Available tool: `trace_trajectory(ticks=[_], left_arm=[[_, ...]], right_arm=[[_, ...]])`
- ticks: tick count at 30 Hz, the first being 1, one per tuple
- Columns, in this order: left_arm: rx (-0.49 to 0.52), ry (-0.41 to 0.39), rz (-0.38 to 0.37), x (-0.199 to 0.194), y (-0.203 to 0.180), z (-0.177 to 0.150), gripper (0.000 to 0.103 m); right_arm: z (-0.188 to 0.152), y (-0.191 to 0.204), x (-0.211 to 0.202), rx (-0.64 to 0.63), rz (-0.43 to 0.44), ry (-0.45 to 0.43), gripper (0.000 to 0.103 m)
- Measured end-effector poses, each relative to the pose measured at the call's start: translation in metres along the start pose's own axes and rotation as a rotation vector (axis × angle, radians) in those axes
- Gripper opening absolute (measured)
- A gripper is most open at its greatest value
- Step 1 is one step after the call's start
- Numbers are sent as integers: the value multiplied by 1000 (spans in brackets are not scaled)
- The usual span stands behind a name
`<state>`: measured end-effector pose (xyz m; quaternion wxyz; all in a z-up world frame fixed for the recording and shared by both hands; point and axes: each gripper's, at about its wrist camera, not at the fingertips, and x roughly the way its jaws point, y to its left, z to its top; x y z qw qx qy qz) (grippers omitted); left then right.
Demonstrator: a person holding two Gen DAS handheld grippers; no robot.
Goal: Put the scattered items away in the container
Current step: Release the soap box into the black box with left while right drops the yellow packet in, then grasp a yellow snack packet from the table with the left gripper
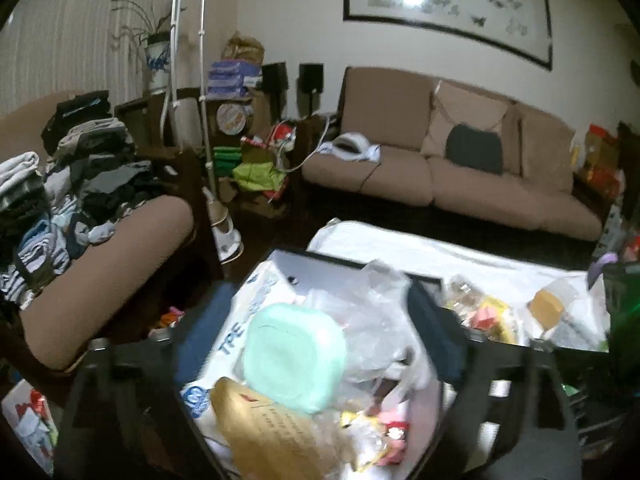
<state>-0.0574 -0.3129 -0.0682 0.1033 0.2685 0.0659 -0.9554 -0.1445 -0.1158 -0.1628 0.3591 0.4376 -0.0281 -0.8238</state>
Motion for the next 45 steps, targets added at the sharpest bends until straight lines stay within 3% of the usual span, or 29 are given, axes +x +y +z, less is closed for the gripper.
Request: trace_trajectory(ticks=[4, 9, 11, 13, 14, 15, 17, 19, 21, 23, 28, 29, 30, 31, 32, 35, 38, 41, 43, 45], left_arm=[[-36, 62, -138, 1, -26, 7, 103], [44, 164, -253, 21, -105, -8, 103], [80, 209, -353, 31, -137, -21, 103], [151, 281, -530, 47, -173, -40, 103], [173, 314, -577, 57, -184, -49, 103], [181, 343, -574, 68, -192, -58, 103], [182, 393, -460, 96, -202, -78, 103], [183, 416, -356, 118, -207, -96, 97], [216, 472, -287, 144, -216, -117, 83], [270, 507, -246, 163, -226, -135, 83], [508, 446, -118, 203, -257, -174, 79], [537, 436, -101, 206, -260, -177, 74], [553, 420, -107, 207, -261, -180, 56], [538, 420, -159, 205, -261, -180, 41], [517, 442, -202, 204, -260, -180, 32], [541, 453, -229, 196, -259, -177, 26], [491, 472, -293, 180, -252, -164, 25], [332, 462, -420, 152, -233, -134, 25], [107, 471, -633, 131, -209, -109, 25], [9, 447, -735, 113, -196, -90, 25]], right_arm=[[-20, -50, -52, 8, -139, -37, 86], [-51, -135, -99, 179, -228, -33, 86], [-64, -153, -113, 205, -247, -39, 86], [-81, -173, -128, 222, -270, -41, 86], [-92, -184, -135, 241, -279, -47, 86], [-98, -191, -139, 262, -280, -57, 86], [-120, -212, -149, 327, -257, -95, 86], [-138, -232, -151, 393, -235, -84, 86], [-144, -245, -152, 426, -250, -56, 86], [-148, -252, -158, 430, -276, -67, 86], [-146, -258, -166, 400, -269, -52, 86], [-147, -258, -166, 395, -269, -50, 86], [-148, -258, -166, 391, -275, -47, 86], [-148, -258, -165, 388, -285, -41, 86], [-148, -259, -164, 386, -290, -35, 86], [-149, -261, -161, 399, -284, -33, 86], [-148, -257, -160, 403, -257, -40, 86], [-147, -252, -157, 414, -224, -60, 86], [-151, -254, -149, 473, -152, -88, 86], [-156, -253, -134, 531, -76, -80, 86]])
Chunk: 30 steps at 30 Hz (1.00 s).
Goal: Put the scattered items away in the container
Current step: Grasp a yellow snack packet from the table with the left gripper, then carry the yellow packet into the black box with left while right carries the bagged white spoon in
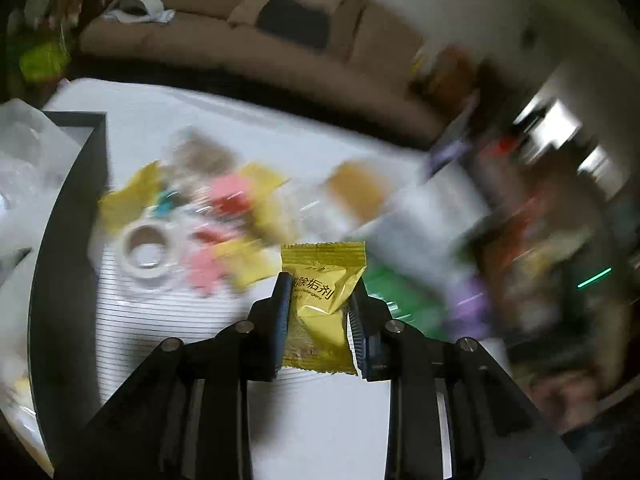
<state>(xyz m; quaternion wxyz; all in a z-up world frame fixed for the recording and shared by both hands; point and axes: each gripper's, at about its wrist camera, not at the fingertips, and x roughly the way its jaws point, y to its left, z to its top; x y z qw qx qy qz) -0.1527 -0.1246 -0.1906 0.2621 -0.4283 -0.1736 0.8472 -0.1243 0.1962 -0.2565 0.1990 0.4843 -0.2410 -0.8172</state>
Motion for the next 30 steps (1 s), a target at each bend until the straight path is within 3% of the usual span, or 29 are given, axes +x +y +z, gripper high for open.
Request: trace_trajectory(ticks=[2, 6, 8, 10, 14, 16, 18, 19, 20, 21, 26, 30], left_arm=[[42, -43, 27, -26, -15, 5, 25], [132, -123, 267, -67, -36, 5, 26], [150, -136, 338, -79, -36, 4, 26], [130, -142, 345, -87, -29, 9, 26], [71, -161, 346, -105, -10, 9, 26], [43, -170, 360, -111, -3, 12, 26], [38, -177, 392, -112, 0, 14, 26], [45, -180, 416, -112, 1, 13, 26], [54, -183, 438, -113, 0, 12, 26], [62, -186, 451, -115, 1, 12, 26], [64, -195, 475, -119, 3, 13, 26], [76, -215, 488, -126, -4, 13, 26]], right_arm=[[-4, 5, 13, -8, -8, 26, 86], [14, 24, 48, -51, -56, 73, 86], [37, 36, 66, -77, -79, 73, 86], [63, 42, 83, -95, -125, 52, 86], [106, 44, 125, -139, -303, 9, 86], [112, 44, 155, -157, -297, 57, 84], [108, 46, 182, -213, -352, 101, 79], [106, 47, 190, -245, -391, 107, 66], [103, 49, 194, -277, -431, 98, 40], [98, 54, 196, -315, -463, 74, 29], [91, 64, 178, -341, -422, 29, 29], [95, 76, 130, -320, -369, -64, 29]])
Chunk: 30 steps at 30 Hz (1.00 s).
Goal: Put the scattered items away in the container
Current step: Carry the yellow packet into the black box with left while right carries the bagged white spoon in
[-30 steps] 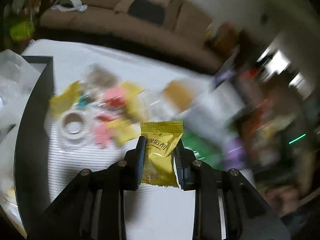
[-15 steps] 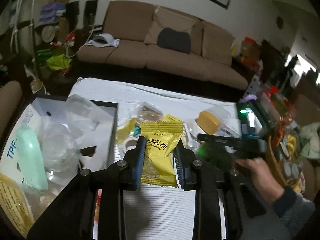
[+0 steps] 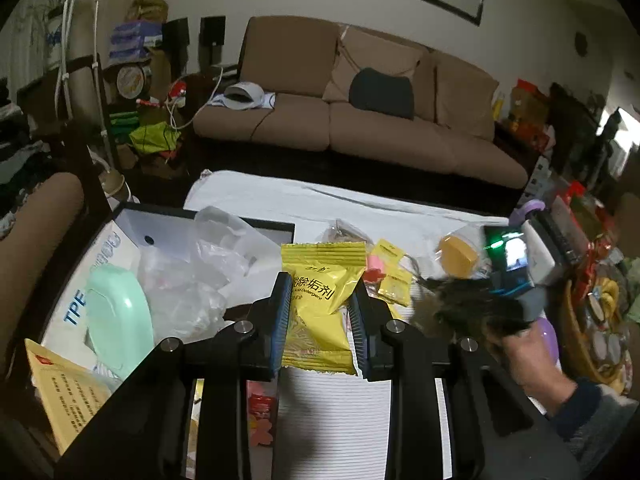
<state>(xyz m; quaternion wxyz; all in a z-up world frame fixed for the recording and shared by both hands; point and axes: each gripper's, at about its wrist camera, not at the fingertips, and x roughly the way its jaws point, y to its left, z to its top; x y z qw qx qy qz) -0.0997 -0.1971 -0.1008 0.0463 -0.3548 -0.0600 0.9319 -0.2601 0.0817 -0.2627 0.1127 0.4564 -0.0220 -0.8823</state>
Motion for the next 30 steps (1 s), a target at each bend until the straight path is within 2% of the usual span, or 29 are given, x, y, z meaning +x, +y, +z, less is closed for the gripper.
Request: trace_trajectory(ticks=[4, 9, 12, 15, 18, 21, 25, 30], left_arm=[[3, -30, 3, -14, 0, 4, 26], [-2, -70, 17, -34, 6, 9, 26], [-15, -105, 36, -52, 16, 12, 26], [-26, -148, 84, -70, 30, 14, 26], [-55, -169, 121, -82, 50, 13, 26], [-100, -177, 153, -90, 78, 11, 26], [-146, -181, 168, -94, 110, 7, 26], [-205, -150, 194, -90, 148, -5, 26]], right_arm=[[8, 5, -71, 28, 73, -121, 29], [17, 38, -152, 0, 173, -259, 29], [20, 58, -186, -34, 205, -307, 29], [30, 97, -212, -76, 258, -335, 29], [30, 141, -228, -135, 301, -357, 29], [28, 182, -227, -187, 339, -356, 29], [23, 233, -217, -227, 383, -331, 29], [14, 281, -194, -298, 384, -288, 29]])
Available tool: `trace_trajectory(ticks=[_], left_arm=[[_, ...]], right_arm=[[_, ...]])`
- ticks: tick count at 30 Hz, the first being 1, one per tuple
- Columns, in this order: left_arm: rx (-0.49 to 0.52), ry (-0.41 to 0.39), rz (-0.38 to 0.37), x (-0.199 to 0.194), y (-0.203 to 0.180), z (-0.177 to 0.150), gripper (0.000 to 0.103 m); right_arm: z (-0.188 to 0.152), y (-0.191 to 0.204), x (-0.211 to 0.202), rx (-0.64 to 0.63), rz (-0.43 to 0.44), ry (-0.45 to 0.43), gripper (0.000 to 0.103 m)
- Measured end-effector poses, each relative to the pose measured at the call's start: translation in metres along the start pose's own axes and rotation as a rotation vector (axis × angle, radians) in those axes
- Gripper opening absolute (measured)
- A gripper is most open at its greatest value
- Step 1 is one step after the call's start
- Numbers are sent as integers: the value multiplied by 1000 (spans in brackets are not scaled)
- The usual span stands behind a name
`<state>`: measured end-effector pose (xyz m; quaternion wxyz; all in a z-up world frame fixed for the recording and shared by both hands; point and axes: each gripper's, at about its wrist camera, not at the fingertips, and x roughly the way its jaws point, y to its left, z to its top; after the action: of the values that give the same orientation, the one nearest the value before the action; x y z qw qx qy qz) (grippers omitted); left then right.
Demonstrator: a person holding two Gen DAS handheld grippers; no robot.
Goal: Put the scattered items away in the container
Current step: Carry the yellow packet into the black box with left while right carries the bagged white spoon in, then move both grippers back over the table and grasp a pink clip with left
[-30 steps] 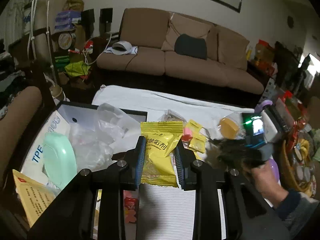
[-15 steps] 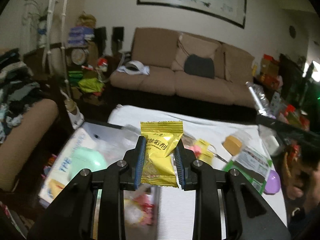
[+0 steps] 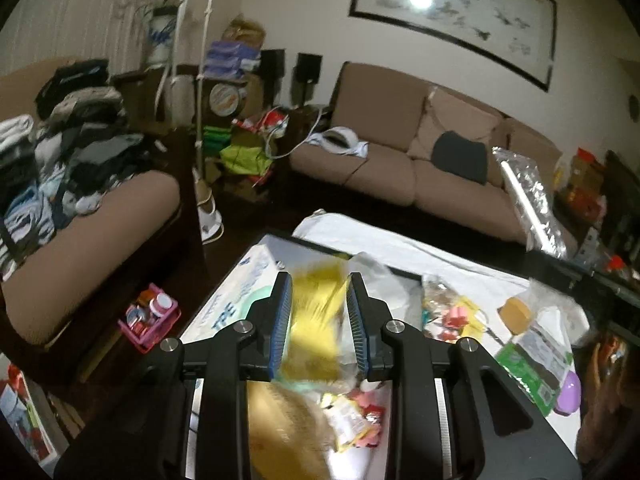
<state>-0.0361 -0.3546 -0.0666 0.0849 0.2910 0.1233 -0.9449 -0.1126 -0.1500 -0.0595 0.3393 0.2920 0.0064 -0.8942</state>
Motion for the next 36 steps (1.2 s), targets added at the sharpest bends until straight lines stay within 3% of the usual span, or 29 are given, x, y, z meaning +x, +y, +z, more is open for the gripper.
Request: trace_trajectory(ticks=[10, 12, 13, 14, 15, 16, 17, 24, 36], left_arm=[[-86, 54, -61, 19, 32, -5, 25], [-102, 50, -54, 19, 35, -4, 31], [-109, 44, -51, 18, 35, -4, 35], [-115, 37, -53, 17, 34, -3, 49], [-117, 30, -50, 16, 33, -3, 66], [-115, 22, -41, 16, 32, -2, 73], [-109, 11, -27, 14, 30, -2, 80], [-69, 14, 12, 13, 7, -2, 101], [20, 57, 32, 18, -37, -3, 103]], right_arm=[[-33, 12, 81, 25, 36, 238, 31], [-38, 9, 85, 35, 70, 273, 31], [-40, 6, 83, 36, 79, 275, 39], [-41, 5, 82, 34, 77, 274, 61], [-41, 5, 81, 31, 72, 271, 74], [-41, 4, 77, 29, 71, 259, 86], [-40, 3, 74, 28, 72, 242, 86], [-33, -26, 44, 71, 35, 200, 86], [-53, -95, -30, 103, -49, 216, 87]])
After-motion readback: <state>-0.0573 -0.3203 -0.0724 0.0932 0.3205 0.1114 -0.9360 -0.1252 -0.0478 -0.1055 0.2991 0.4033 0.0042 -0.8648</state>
